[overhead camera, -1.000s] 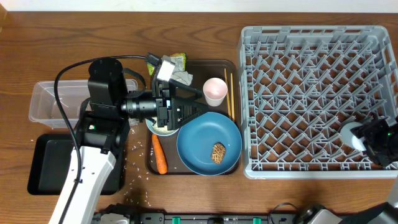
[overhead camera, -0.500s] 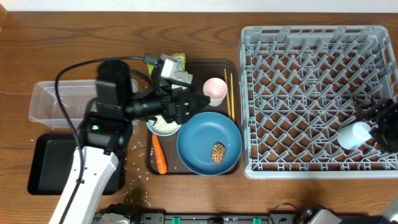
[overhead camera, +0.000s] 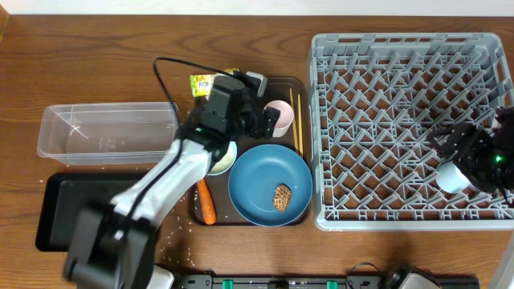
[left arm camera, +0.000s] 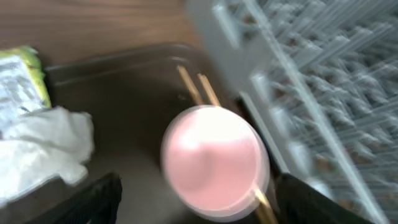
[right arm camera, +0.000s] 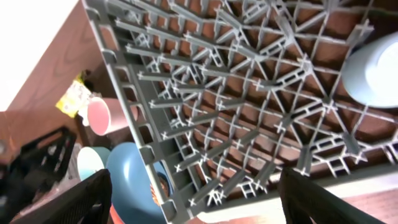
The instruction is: Sort waste into correct bins and load items into the dishwasher rack
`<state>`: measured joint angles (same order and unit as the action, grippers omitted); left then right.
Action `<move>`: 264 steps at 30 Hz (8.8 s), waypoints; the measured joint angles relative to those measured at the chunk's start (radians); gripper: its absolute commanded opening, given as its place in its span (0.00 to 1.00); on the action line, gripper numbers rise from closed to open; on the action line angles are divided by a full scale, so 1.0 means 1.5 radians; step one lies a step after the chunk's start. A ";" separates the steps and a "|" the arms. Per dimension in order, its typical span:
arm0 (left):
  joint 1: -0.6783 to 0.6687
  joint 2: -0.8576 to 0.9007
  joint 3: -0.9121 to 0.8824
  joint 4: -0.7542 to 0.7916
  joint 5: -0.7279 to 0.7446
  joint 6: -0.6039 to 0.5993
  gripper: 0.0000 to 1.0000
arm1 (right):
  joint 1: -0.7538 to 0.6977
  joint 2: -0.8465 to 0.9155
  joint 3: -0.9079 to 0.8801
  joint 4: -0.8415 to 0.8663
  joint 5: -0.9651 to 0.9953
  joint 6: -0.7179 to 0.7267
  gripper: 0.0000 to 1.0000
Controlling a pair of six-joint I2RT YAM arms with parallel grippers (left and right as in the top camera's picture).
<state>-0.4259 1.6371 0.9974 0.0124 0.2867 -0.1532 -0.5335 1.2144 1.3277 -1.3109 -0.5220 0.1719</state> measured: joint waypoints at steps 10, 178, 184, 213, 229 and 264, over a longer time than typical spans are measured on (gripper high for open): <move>0.002 0.099 0.000 0.079 -0.046 -0.055 0.49 | 0.000 0.000 0.000 -0.012 0.032 -0.001 0.80; 0.183 -0.381 0.003 0.103 0.794 -0.265 0.74 | -0.211 0.083 0.003 0.231 0.030 0.203 0.70; 0.183 -0.370 0.005 -0.010 0.726 -0.237 0.66 | -0.096 -0.039 0.006 0.228 -0.037 0.140 0.75; 0.084 -0.214 0.006 -0.317 -0.091 -0.034 0.66 | 0.152 -0.078 0.009 0.102 0.034 0.014 0.79; 0.120 0.073 0.008 0.113 -0.214 0.047 0.67 | 0.194 -0.020 0.009 0.070 0.035 0.001 0.78; 0.160 0.125 0.008 0.197 -0.153 0.052 0.34 | 0.197 -0.020 0.009 0.056 0.062 -0.001 0.80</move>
<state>-0.1856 1.8252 1.0096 0.3080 0.0566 -0.0757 -0.2379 1.1847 1.3415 -1.2270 -0.4294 0.1703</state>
